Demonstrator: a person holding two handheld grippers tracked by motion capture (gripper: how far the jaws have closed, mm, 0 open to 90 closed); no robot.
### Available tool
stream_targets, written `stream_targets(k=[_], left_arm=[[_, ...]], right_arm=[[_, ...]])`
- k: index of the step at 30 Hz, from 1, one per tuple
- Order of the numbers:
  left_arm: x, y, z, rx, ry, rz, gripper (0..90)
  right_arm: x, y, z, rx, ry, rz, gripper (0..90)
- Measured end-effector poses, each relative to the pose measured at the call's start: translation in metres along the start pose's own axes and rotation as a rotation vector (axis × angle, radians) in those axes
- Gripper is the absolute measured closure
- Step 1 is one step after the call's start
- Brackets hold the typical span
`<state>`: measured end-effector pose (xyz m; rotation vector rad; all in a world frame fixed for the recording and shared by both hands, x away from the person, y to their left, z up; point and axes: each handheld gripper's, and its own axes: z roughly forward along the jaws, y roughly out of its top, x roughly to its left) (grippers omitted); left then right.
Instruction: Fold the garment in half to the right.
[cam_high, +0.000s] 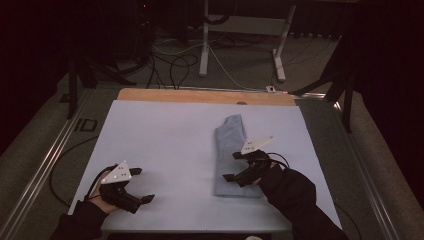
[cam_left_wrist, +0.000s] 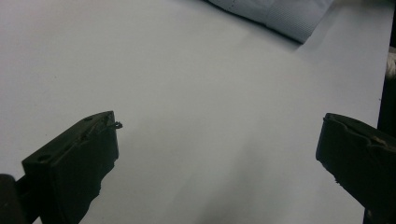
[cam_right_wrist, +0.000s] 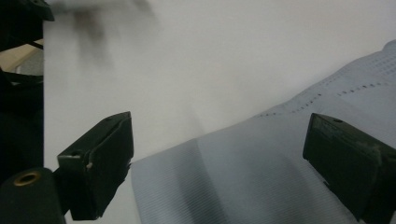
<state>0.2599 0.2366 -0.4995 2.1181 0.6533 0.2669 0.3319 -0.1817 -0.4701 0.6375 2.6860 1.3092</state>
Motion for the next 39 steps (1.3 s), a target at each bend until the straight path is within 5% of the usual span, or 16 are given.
stream_targets(k=[14,29,39], left_arm=[[0.0,0.0,-0.001,-0.003,0.001,0.0,0.2],[0.0,-0.001,-0.001,-0.001,0.005,0.002,0.2],[0.0,0.0,-0.002,-0.005,0.004,0.004,0.2]], right_arm=[[-0.004,0.006,-0.002,-0.023,-0.047,-0.036,8.4],[-0.013,-0.001,-0.026,-0.046,-0.141,0.003,8.5],[-0.018,-0.023,-0.048,-0.075,-0.212,0.051,8.5]])
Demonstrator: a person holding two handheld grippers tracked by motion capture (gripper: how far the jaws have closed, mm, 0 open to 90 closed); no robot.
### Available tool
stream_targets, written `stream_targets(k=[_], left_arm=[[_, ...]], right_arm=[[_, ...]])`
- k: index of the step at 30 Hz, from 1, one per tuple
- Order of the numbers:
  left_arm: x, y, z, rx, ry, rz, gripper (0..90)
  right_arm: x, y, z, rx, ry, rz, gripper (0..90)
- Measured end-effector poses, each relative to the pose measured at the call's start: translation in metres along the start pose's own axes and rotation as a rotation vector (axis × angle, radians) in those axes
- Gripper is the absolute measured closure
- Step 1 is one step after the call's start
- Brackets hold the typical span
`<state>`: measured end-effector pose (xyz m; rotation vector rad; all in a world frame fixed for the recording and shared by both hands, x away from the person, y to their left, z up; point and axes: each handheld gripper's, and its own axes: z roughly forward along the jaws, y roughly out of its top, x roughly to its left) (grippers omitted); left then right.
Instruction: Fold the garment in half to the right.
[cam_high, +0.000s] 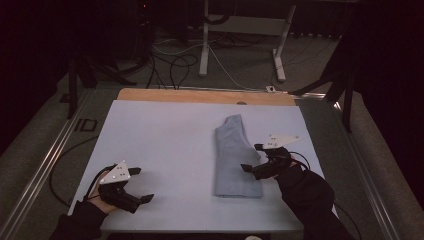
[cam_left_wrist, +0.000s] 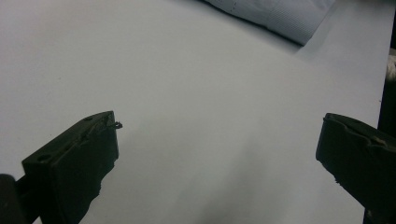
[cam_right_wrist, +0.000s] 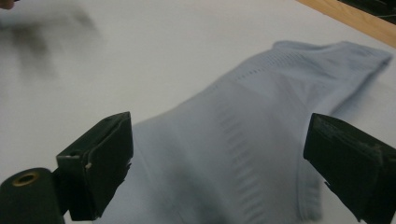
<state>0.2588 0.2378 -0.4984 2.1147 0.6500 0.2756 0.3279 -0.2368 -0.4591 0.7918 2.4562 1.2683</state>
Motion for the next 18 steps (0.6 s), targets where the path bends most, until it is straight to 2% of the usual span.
stream_targets(k=[4,7,10,12,15,18], left_arm=[[0.0,0.0,0.0,-0.002,-0.001,-0.002,0.2],[0.001,0.0,0.0,-0.004,-0.001,-0.002,0.2],[0.0,0.0,-0.001,-0.004,-0.001,0.001,0.2],[0.001,0.0,-0.001,-0.005,0.0,0.0,0.2],[0.0,0.0,-0.001,-0.006,0.0,0.002,0.2],[0.001,0.0,-0.002,-0.01,0.003,-0.001,0.2]], right_arm=[[-0.002,-0.012,-0.004,-0.001,-0.021,0.03,8.5],[-0.004,-0.018,-0.006,-0.004,-0.024,0.033,8.5],[-0.005,-0.029,-0.01,-0.018,-0.026,0.066,8.6],[-0.005,-0.031,-0.011,-0.018,-0.03,0.059,8.6],[-0.005,-0.039,-0.013,-0.027,-0.029,0.076,8.6],[-0.004,-0.046,-0.015,-0.02,-0.047,0.068,8.6]])
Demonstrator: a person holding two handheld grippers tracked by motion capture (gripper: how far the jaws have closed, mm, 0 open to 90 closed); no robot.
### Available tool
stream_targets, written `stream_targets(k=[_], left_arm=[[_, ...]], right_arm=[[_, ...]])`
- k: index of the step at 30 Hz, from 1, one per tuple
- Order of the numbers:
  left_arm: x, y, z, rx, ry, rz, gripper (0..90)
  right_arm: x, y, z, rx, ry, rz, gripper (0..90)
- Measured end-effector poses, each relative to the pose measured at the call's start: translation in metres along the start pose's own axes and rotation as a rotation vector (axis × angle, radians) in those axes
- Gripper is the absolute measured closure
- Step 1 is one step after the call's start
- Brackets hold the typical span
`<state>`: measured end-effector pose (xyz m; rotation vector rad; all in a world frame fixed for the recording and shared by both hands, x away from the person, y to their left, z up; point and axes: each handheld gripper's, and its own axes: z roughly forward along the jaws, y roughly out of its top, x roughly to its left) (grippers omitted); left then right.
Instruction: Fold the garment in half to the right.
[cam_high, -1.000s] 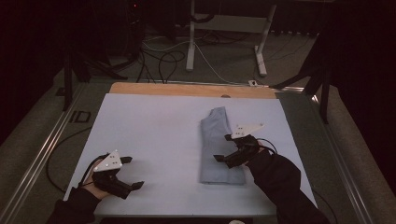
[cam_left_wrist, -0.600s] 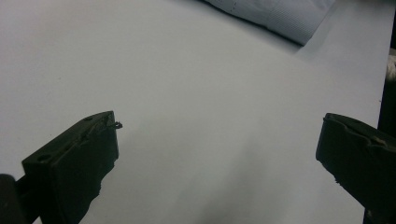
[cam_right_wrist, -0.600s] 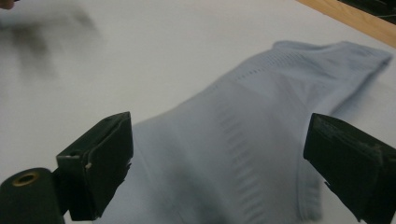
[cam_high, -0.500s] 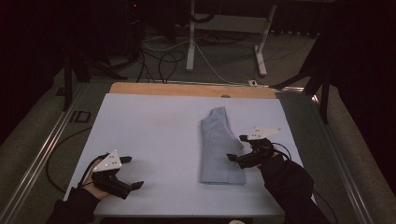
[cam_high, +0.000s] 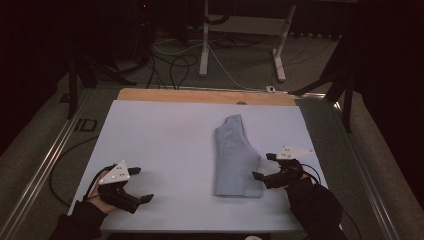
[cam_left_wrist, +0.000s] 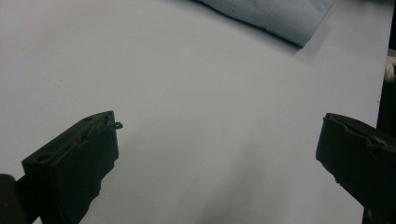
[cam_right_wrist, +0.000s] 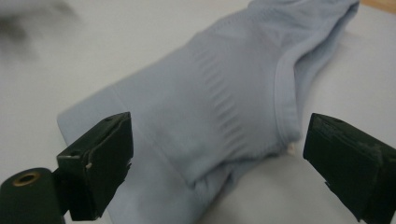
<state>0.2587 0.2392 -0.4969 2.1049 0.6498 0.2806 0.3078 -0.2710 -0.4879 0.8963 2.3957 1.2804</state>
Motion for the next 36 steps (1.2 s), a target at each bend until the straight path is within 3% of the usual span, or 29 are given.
stream_targets(k=[5,18,26,32,36], left_arm=[[0.0,0.0,0.0,-0.001,0.0,0.002,0.1],[-0.001,0.0,-0.001,-0.005,-0.003,0.005,0.2],[-0.002,0.0,-0.002,-0.009,-0.007,0.004,0.2],[-0.001,-0.001,-0.001,-0.011,-0.003,0.001,0.2],[-0.002,-0.001,0.001,-0.003,-0.004,0.01,0.2]], right_arm=[[0.002,-0.012,-0.002,0.001,-0.024,0.024,8.6],[0.009,-0.036,-0.003,-0.01,-0.033,0.031,8.6],[0.017,-0.052,-0.009,0.016,-0.072,0.012,8.6],[0.009,-0.051,-0.003,-0.011,-0.075,0.03,8.6],[0.009,-0.05,0.003,0.005,-0.073,0.022,8.6]])
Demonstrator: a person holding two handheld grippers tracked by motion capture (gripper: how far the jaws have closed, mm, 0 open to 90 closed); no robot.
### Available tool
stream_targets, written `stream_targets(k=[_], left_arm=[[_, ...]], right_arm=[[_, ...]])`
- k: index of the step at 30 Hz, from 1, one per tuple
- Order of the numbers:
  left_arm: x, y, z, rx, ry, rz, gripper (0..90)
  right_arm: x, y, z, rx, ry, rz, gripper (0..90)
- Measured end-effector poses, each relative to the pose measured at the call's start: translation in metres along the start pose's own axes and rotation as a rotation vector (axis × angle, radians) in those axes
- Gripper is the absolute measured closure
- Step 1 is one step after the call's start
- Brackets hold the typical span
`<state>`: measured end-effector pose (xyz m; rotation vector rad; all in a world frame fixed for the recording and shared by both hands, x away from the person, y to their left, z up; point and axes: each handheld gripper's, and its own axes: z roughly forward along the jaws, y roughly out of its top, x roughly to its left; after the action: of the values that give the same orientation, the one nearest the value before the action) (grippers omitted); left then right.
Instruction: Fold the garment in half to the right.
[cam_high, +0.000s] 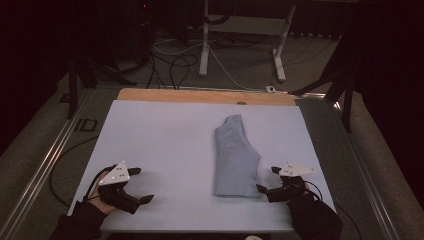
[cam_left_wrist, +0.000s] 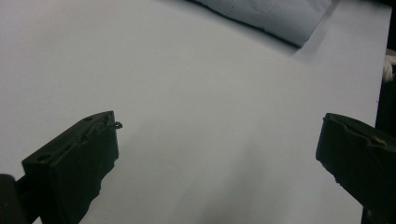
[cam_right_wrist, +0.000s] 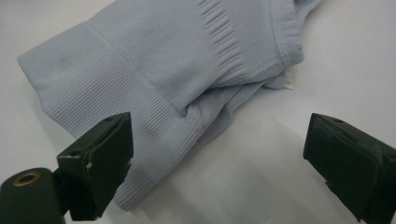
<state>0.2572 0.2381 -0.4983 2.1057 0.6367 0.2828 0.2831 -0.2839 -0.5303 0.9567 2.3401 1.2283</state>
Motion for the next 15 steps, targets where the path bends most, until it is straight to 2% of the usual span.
stream_targets(k=[15], left_arm=[[0.0,-0.0007,-0.0012,-0.007,0.003,-0.002,0.2]], right_arm=[[-0.0004,-0.0008,-0.0014,0.001,-0.005,0.005,8.7]])
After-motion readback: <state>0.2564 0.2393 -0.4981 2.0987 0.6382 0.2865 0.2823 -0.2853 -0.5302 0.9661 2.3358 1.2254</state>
